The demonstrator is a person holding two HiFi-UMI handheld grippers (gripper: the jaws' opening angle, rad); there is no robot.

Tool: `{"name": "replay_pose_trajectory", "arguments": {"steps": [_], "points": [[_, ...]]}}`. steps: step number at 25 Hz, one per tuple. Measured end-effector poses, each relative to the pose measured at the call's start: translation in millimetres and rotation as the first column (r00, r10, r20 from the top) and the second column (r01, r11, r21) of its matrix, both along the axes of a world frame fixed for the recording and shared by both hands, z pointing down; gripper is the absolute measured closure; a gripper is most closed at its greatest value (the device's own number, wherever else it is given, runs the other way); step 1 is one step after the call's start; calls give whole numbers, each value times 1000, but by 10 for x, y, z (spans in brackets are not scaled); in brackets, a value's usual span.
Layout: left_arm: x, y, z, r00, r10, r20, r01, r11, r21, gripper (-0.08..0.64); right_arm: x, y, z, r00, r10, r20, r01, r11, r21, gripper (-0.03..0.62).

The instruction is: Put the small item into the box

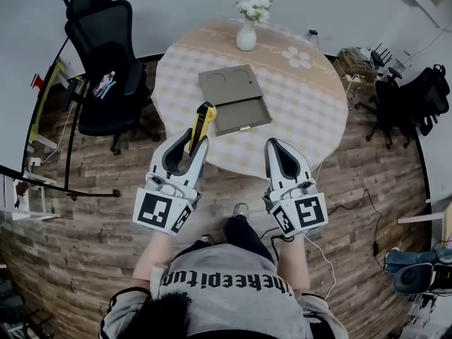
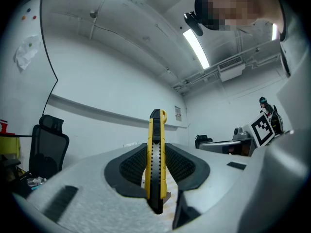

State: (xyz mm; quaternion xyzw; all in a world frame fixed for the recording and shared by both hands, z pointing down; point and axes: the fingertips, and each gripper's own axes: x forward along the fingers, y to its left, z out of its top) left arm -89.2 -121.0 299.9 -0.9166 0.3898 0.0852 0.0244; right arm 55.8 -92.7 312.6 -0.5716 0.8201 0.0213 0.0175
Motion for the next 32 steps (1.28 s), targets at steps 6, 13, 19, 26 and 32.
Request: {"name": "replay_pose_trajectory", "arguments": {"steps": [6, 13, 19, 26, 32], "points": [[196, -305, 13, 999, -34, 18, 34, 999, -5, 436, 167, -396, -28, 999, -52, 2, 52, 999, -3, 586], [470, -575, 69, 996, -71, 49, 72, 997, -14, 436, 405, -743, -26, 994, -108, 8, 108, 994, -8, 586], [714, -790, 160, 990, -104, 91, 106, 994, -19, 436, 608, -1013, 4, 988, -154, 13, 155, 988, -16, 586], [1003, -1010, 307, 981, -136, 141, 144, 989, -47, 436, 857, -1276, 103, 978, -208, 26, 209, 977, -38, 586], [1180, -1150, 401, 974, -155, 165, 168, 984, -66, 436, 1006, -1425, 201, 968, -247, 41, 250, 966, -61, 586]]}}
